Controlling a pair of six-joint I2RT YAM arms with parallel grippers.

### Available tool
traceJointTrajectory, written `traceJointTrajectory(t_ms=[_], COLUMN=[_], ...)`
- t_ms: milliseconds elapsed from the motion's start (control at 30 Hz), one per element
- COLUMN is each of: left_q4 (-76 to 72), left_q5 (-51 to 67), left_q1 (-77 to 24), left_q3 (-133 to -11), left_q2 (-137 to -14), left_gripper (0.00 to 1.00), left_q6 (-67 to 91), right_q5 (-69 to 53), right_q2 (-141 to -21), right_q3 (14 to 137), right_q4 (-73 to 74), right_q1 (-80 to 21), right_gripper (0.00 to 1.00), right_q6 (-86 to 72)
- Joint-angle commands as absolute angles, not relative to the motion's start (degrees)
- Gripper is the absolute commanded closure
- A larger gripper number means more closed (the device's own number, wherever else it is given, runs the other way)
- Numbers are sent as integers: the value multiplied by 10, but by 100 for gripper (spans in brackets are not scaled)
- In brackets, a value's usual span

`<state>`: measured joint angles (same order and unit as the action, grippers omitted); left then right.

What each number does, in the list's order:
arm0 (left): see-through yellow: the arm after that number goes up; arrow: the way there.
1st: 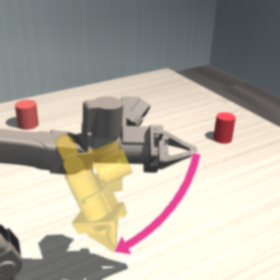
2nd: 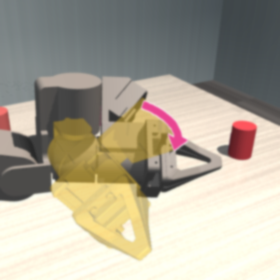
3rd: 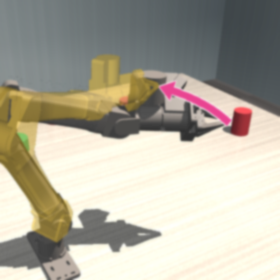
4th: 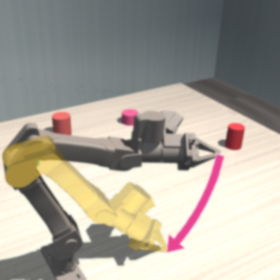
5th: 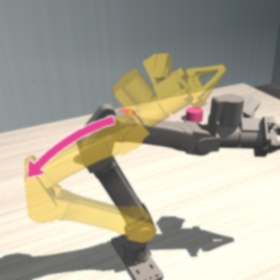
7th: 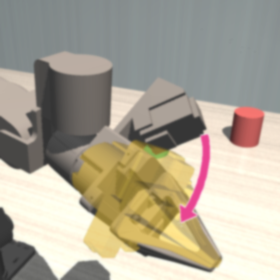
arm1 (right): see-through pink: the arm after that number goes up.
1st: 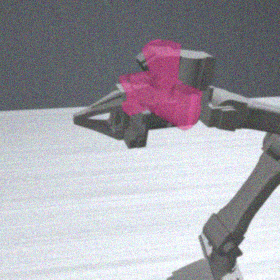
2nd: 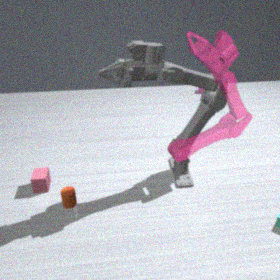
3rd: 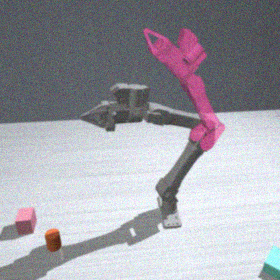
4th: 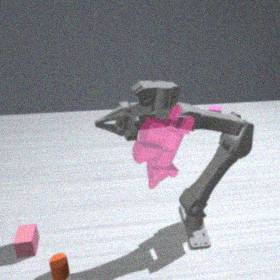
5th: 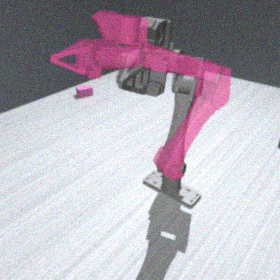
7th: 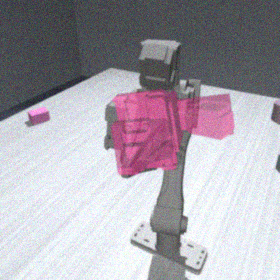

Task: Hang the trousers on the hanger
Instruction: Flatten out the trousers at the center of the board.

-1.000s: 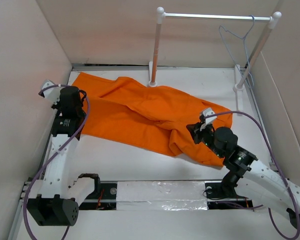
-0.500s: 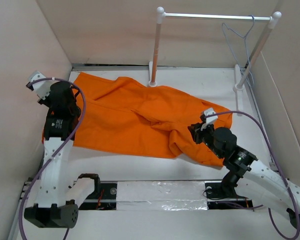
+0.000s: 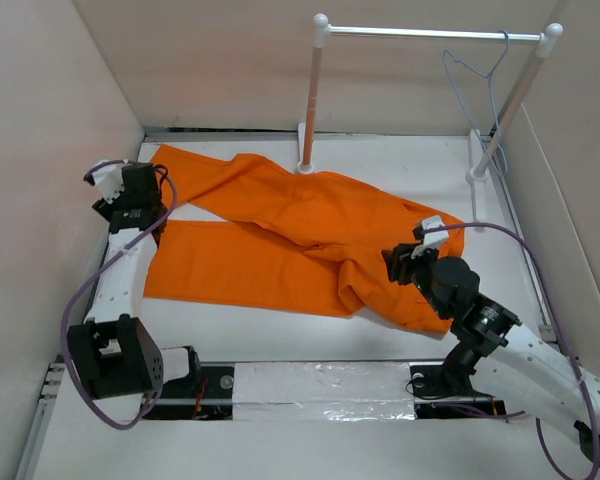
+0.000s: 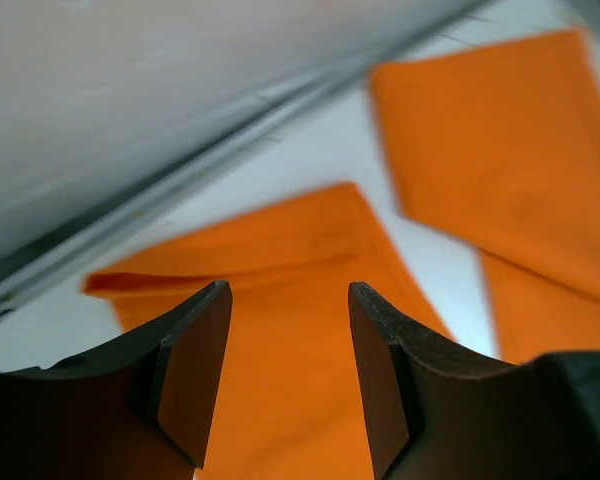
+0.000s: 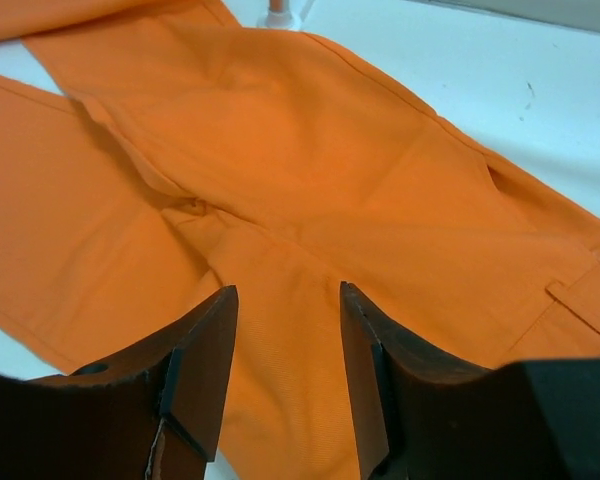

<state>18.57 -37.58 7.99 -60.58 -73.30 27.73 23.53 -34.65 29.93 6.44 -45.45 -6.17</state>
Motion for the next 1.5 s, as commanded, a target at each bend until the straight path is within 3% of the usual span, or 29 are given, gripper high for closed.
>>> traceJointTrajectory(t_ms=[0, 100, 133, 300, 400, 533, 633, 833, 967, 1333, 1467], left_q4=[126, 105, 82, -45, -109, -147, -176, -242, -258, -308, -299], left_q5=[-288, -237, -229, -171, -149, -196, -227, -196, -180, -123, -149], left_q1=[-5, -83, -143, -321, -405, -552, -629, -656, -670, -675, -675], left_q3=[-599, -584, -574, -440, -371, -349, -356, -348, -353, -368, -386], left_q2=[-668, -639, -632, -613, -645, -704, -750, -802, -826, -922, -947], left_gripper=[52, 56, 59, 69, 76, 71, 62, 46, 46, 49, 53], left_q6=[303, 343, 365, 432, 452, 439, 430, 394, 354, 338, 337], right_q5=[267, 272, 272, 276, 258, 212, 178, 82, -37, -185, -214], right_q2=[-374, -385, -387, -390, -407, -441, -463, -552, -658, -828, -863], right_q3=[303, 304, 302, 287, 282, 282, 278, 288, 315, 354, 353], right_q4=[51, 53, 52, 53, 55, 57, 41, -6, -47, -177, -232], right_q1=[-434, -407, -398, -323, -275, -183, -100, 91, 177, 205, 205], right_gripper=[49, 93, 100, 100, 87, 35, 18, 15, 15, 14, 25], right_q6=[-75, -83, -87, -108, -112, -119, -125, -134, -133, -163, -185])
